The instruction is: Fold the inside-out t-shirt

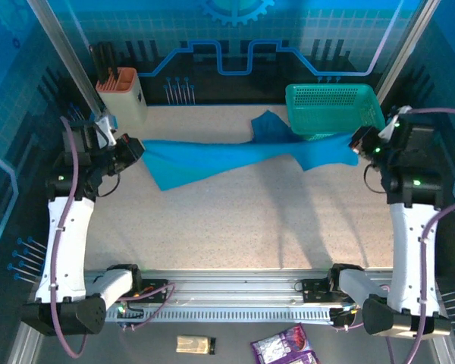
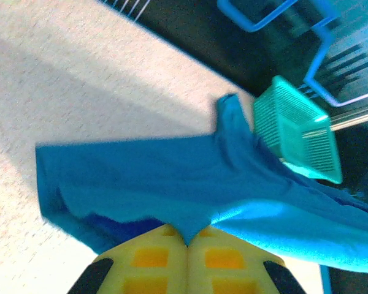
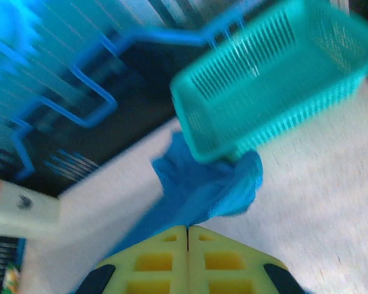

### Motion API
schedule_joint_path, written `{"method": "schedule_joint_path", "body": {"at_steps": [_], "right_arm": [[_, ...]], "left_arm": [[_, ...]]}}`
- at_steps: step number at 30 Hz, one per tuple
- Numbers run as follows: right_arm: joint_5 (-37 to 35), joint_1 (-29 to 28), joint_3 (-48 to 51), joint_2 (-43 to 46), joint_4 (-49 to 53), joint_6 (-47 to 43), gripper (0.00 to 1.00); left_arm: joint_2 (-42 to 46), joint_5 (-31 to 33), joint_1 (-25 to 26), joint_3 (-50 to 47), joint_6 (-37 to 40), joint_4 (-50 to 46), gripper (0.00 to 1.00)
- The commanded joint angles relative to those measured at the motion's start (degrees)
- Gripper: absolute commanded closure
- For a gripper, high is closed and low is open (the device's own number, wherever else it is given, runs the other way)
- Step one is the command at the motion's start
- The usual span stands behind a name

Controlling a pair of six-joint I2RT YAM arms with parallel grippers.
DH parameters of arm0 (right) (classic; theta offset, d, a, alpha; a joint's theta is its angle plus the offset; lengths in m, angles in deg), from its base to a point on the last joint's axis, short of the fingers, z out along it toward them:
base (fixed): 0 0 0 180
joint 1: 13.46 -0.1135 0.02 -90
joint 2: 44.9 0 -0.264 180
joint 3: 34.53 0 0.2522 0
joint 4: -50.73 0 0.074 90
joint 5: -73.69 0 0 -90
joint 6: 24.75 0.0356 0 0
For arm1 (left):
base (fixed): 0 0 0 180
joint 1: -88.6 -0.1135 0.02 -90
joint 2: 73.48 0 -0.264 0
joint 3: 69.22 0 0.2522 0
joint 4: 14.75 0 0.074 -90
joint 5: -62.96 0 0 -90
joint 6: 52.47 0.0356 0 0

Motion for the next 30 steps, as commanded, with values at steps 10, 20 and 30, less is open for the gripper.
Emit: {"method": "schedule_joint_path", "body": {"at_steps": [10, 20, 30], "right_arm": [[-0.9, 1.0, -17.1, -4.4, -10.2, 4.0, 1.0], [-8.9, 1.4, -31.7, -3.8, -9.5, -3.0, 1.0], [-10.1, 1.3, -23.6, 7.2, -14.9, -6.3, 1.0]], "left_arm": [[-7.1, -2.7, -6.5, 40.4, 2.2, -4.8, 1.0], [-4.6, -1.9, -6.6, 29.3, -1.8, 2.6, 1.0], [1.7, 4.9, -6.9, 35.4, 1.4, 3.7, 1.0]]}}
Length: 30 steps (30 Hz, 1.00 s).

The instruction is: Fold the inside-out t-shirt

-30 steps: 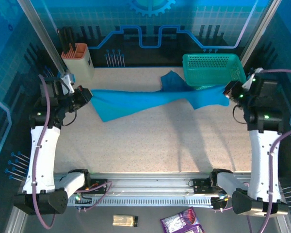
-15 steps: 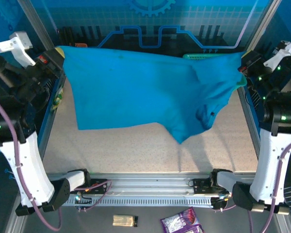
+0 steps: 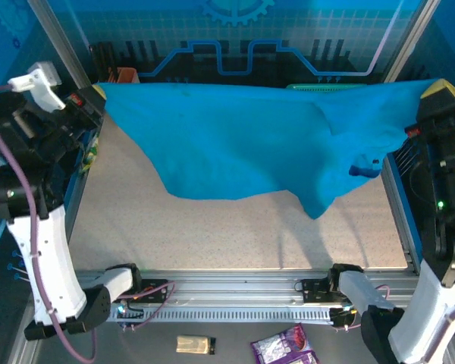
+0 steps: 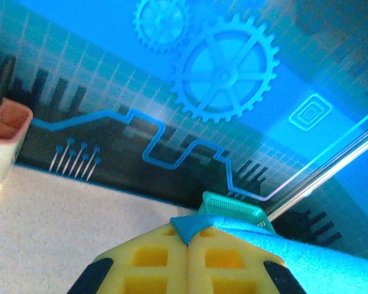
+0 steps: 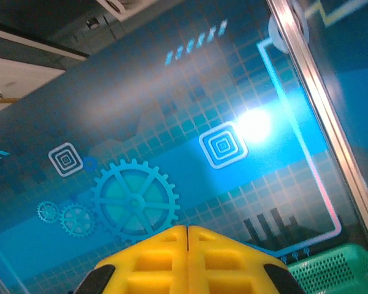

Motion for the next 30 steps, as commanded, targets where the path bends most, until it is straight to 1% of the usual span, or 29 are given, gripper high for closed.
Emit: {"method": "schedule_joint_path", "body": {"at_steps": [1, 4, 7, 10, 12, 14, 18, 22, 26, 28, 30], "right_arm": [[-3.9, 1.2, 1.8, 2.1, -5.4, -2.3, 1.0], [-3.1, 1.2, 1.0, 3.0, -6.1, -2.6, 1.0], [-1.2, 1.2, -1.0, 1.7, -6.0, -2.0, 1.0], [1.5, 1.2, -1.9, -0.9, -6.1, -1.0, 1.0], [3.1, 1.2, -0.9, -3.3, -6.9, 0.3, 1.0], [5.2, 1.2, 0.1, -5.7, -7.5, 1.5, 1.0], [9.5, 1.2, 4.6, -10.4, -11.2, 5.3, 1.0], [10.3, -1.0, 9.0, -15.6, -16.4, 7.0, 1.0], [10.3, -4.2, 10.0, -22.5, -22.4, 7.0, 1.0], [9.5, -5.7, 7.4, -27.2, -24.4, 6.7, 1.0], [8.7, -6.9, 2.1, -32.3, -24.8, 6.5, 1.0]], "left_arm": [[4.9, 5.1, -0.9, 3.8, 1.5, 3.1, 1.0], [6.6, 5.8, -0.9, 5.0, 1.8, 3.0, 1.0], [6.7, 7.1, -0.9, 6.9, 2.2, 2.6, 1.0], [5.0, 7.4, -0.9, 8.3, 2.6, 2.5, 1.0], [2.9, 6.5, -1.0, 8.6, 2.5, 2.3, 1.0], [1.0, 6.3, -0.9, 7.4, 2.3, 2.8, 1.0], [-2.4, 7.0, -0.9, 0.8, 1.4, 6.7, 1.0], [-8.0, 6.4, -0.9, -3.9, -0.4, 11.4, 1.0], [-15.4, 6.1, -0.9, -6.1, -1.4, 17.3, 1.0], [-20.2, 5.2, -1.0, -4.2, -2.3, 20.0, 1.0], [-25.1, 3.5, -1.1, 1.2, -3.0, 21.0, 1.0]]}}
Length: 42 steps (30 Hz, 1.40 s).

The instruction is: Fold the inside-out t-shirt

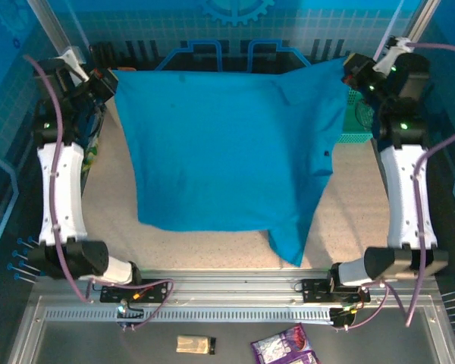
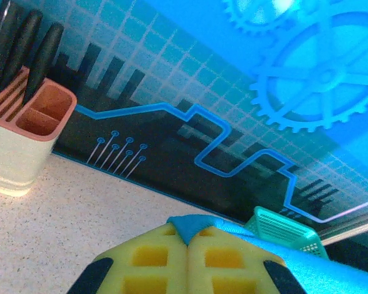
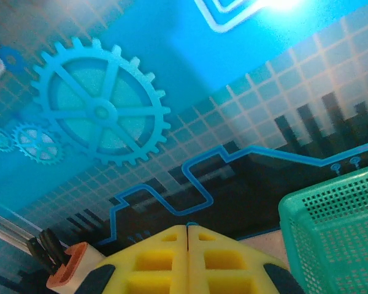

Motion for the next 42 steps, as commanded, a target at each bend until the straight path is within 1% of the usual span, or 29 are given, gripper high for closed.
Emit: {"method": "schedule_joint_path", "body": {"at_steps": [1, 2, 4, 7, 9, 11, 14, 17, 19, 22, 26, 30, 33, 36, 38, 40, 42], "right_arm": [[-1.5, -1.7, -9.3, -5.8, -7.9, 0.8, 1.0], [-1.0, -1.7, -13.1, -8.2, -7.7, 1.2, 1.0], [-0.7, -2.0, -21.8, -14.1, -6.8, 2.0, 1.0], [-1.3, -2.5, -33.1, -20.6, -4.7, 2.2, 1.0], [-1.6, -2.6, -38.1, -23.3, -3.6, 2.1, 1.0], [-1.6, -2.7, -39.5, -24.2, -3.8, 2.2, 1.0], [-0.5, -2.9, -36.0, -23.0, -3.9, 1.9, 1.0], [1.9, -3.2, -27.7, -18.8, -4.6, 1.8, 1.0], [3.8, -3.7, -19.9, -14.7, -5.2, 1.4, 1.0], [6.3, -5.3, -5.7, -6.4, -5.3, 0.4, 1.0], [8.7, -8.0, 13.0, 3.7, -0.9, -0.8, 1.0], [9.4, -10.7, 31.5, 10.5, 2.8, 0.3, 1.0], [9.2, -11.6, 43.3, 13.4, 2.9, 2.7, 1.0], [8.5, -12.1, 52.9, 14.7, 1.2, 4.6, 1.0], [8.9, -12.5, 57.9, 15.0, 0.7, 5.1, 1.0], [9.1, -12.9, 60.6, 15.6, 2.1, 5.3, 1.0], [9.4, -13.0, 62.5, 17.2, 4.4, 5.3, 1.0]], "left_arm": [[-6.2, -1.8, -0.8, 9.8, -2.0, 7.2, 1.0], [-8.7, -2.4, -0.8, 13.9, -2.1, 6.7, 1.0], [-14.7, -3.1, -0.9, 24.7, -2.1, 4.3, 1.0], [-23.3, -4.1, -1.1, 40.6, -2.2, -0.5, 1.0], [-27.9, -5.0, -1.5, 48.6, -3.3, -2.5, 1.0], [-30.2, -6.6, -2.5, 52.0, -5.4, -2.2, 1.0], [-29.6, -8.8, -3.7, 49.2, -7.2, -0.5, 1.0], [-26.0, -9.3, -4.6, 41.4, -6.4, 0.4, 1.0], [-22.3, -10.0, -5.1, 34.0, -5.2, 0.7, 1.0], [-14.6, -10.1, -5.9, 18.6, -2.1, 1.0, 1.0], [-2.1, -7.2, -8.0, -6.5, 0.1, 2.7, 1.0], [7.2, -4.3, -9.9, -29.9, -1.0, 3.8, 1.0], [10.6, -3.7, -11.0, -42.8, -2.9, 4.0, 1.0], [13.0, -1.9, -11.4, -53.4, -4.6, 5.8, 1.0], [13.8, -1.2, -11.6, -58.2, -6.0, 6.2, 1.0], [14.8, -1.3, -11.6, -61.9, -7.2, 6.2, 1.0], [16.8, 0.0, -11.7, -65.2, -8.9, 5.2, 1.0]]}}
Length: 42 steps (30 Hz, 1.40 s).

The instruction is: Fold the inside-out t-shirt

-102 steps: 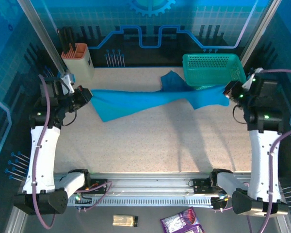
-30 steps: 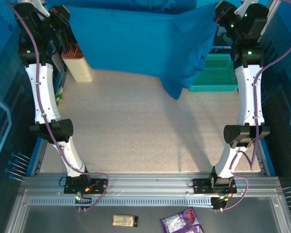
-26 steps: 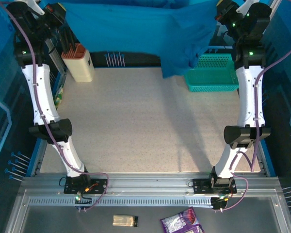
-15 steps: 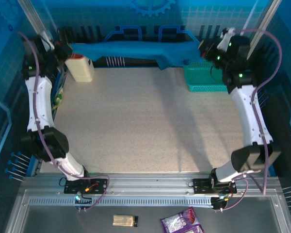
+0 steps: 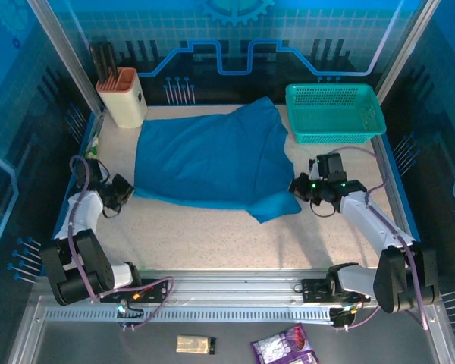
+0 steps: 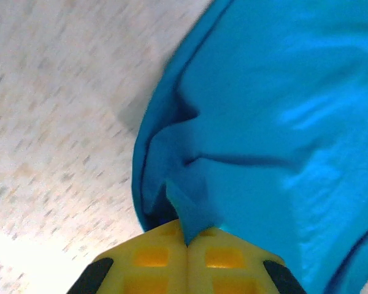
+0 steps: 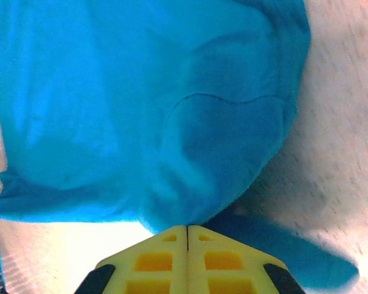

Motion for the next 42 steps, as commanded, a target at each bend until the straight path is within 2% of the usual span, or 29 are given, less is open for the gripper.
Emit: {"method": "schedule_joint_path", "body": {"at_steps": [1, 5, 9, 13, 15, 16, 18, 19, 24, 25, 31, 36, 40, 42], "right_arm": [[0.9, -0.9, 1.9, 4.8, 3.1, 1.1, 1.0], [-0.2, -1.2, 3.7, 11.5, 11.1, 1.6, 1.0], [-1.0, -1.9, 3.7, 17.3, 18.6, 2.6, 1.0], [-1.9, -2.9, 3.8, 20.2, 23.0, 3.5, 1.0], [-3.7, -3.2, 3.9, 20.5, 25.2, 3.9, 1.0], [-5.3, -3.2, 3.8, 20.5, 26.3, 4.3, 0.96], [-8.5, -3.4, 3.0, 20.4, 27.8, 4.7, 0.78], [-10.5, -3.6, 2.2, 20.2, 28.8, 4.7, 0.73], [-20.1, -8.3, -4.7, 17.8, 34.4, 1.9, 0.65], [-20.6, -9.8, -5.7, 17.4, 34.6, 1.0, 0.64], [-9.1, -20.6, -5.1, 11.1, 25.4, -3.5, 0.6], [-5.8, -32.1, -4.9, 2.1, 16.6, -3.3, 0.48], [-6.0, -36.4, -4.2, -5.7, 12.2, -3.2, 0.37], [-6.2, -37.0, -4.3, -9.2, 11.5, -3.5, 0.35]], "left_arm": [[5.9, 2.4, -0.6, -4.1, -3.8, 0.9, 1.0], [13.4, 4.0, -0.9, -9.2, -5.6, -1.6, 1.0], [19.9, 6.0, -1.6, -10.1, -5.9, -6.4, 1.0], [24.5, 8.2, -2.2, -9.9, -6.5, -9.2, 0.95], [24.7, 8.1, -2.3, -9.9, -6.9, -9.5, 0.87], [24.5, 7.9, -2.4, -10.0, -7.3, -9.6, 0.78], [24.0, 7.2, -2.5, -10.2, -8.0, -9.8, 0.66], [24.0, 6.8, -2.6, -10.2, -8.2, -9.9, 0.61], [26.3, 5.1, -2.7, -8.6, -8.5, -10.5, 0.55], [26.7, 4.2, -2.6, -8.1, -8.2, -10.4, 0.54], [22.7, -3.3, -0.6, -5.1, -5.1, -10.0, 0.56], [18.8, -5.0, 3.8, -3.1, -2.8, -9.6, 0.56], [14.5, -5.2, 6.7, -2.6, -1.9, -8.6, 0.56], [13.1, -3.5, 7.7, -2.2, -2.1, -9.0, 0.56]]}}
